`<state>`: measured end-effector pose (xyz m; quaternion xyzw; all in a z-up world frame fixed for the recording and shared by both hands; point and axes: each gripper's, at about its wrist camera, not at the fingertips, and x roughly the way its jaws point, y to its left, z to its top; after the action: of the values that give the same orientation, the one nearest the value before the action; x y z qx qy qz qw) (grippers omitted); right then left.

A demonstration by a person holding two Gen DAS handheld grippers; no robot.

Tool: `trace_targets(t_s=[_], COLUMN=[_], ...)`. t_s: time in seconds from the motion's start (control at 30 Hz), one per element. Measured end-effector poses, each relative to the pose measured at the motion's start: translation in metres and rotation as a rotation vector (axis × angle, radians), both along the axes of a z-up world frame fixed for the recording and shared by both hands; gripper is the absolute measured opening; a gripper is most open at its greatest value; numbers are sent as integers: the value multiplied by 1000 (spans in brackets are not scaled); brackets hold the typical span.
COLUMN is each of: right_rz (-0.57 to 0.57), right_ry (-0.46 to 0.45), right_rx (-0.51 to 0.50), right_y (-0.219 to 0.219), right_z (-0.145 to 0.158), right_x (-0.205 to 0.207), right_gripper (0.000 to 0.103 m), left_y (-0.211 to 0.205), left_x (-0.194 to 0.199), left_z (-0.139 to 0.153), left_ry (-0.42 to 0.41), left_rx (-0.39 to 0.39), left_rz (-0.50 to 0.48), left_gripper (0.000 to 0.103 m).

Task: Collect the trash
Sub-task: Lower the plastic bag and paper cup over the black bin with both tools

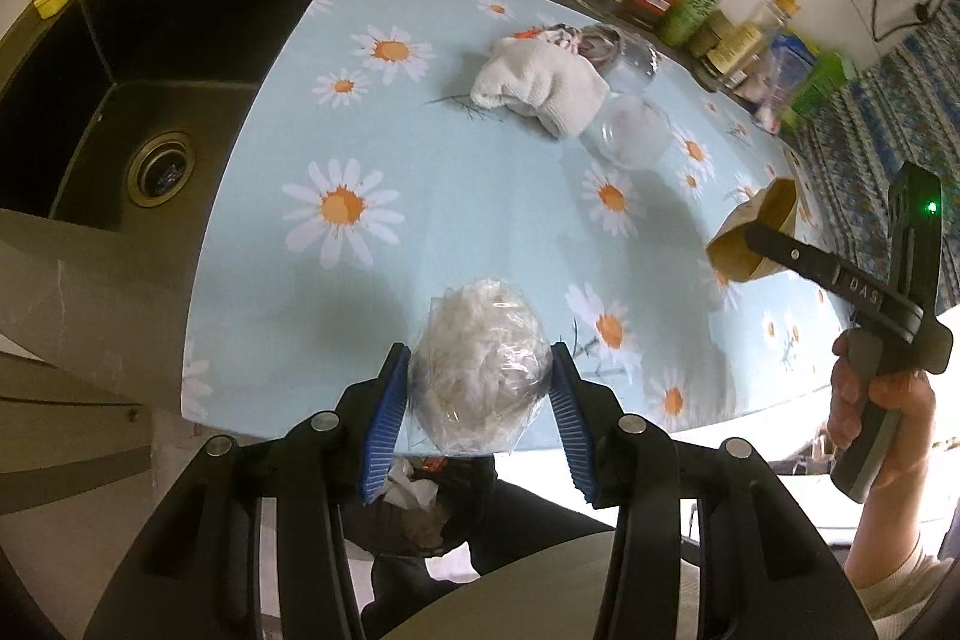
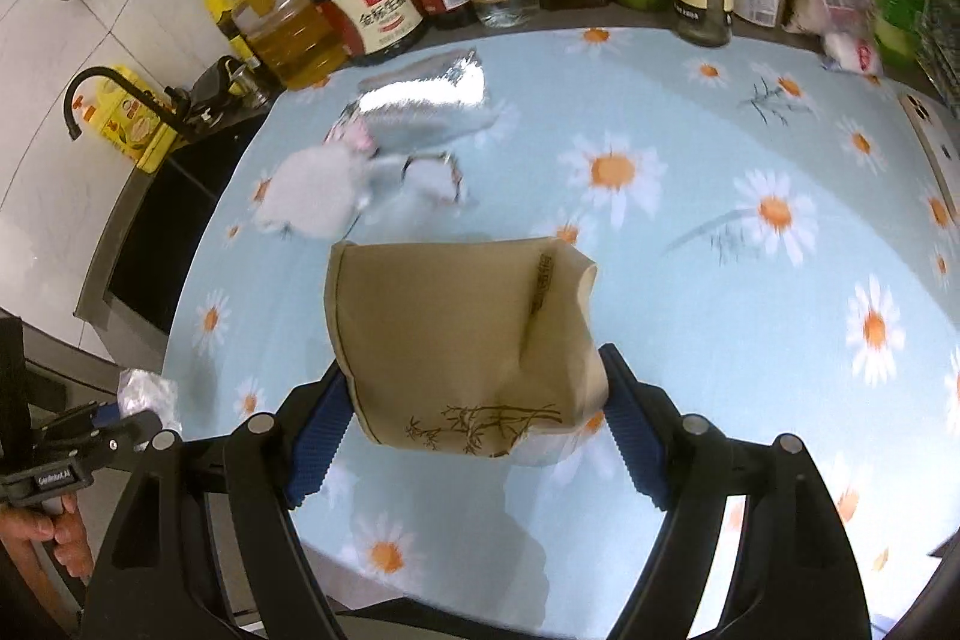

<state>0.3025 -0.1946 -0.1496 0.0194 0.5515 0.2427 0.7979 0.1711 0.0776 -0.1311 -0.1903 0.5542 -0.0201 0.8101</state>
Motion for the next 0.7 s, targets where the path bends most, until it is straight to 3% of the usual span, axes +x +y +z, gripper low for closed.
trace_targets(t_s=[0.7], right_rz=[86], right_ry=[32], right_rx=[21], right_y=[55], right_z=[-4], right_x=[-139], right_gripper=[78], left_y=[14], left_x=[-90], left_z=[-16], left_ry=[-18], left_rx=[-65], left_rz=[-52], left_gripper=[44])
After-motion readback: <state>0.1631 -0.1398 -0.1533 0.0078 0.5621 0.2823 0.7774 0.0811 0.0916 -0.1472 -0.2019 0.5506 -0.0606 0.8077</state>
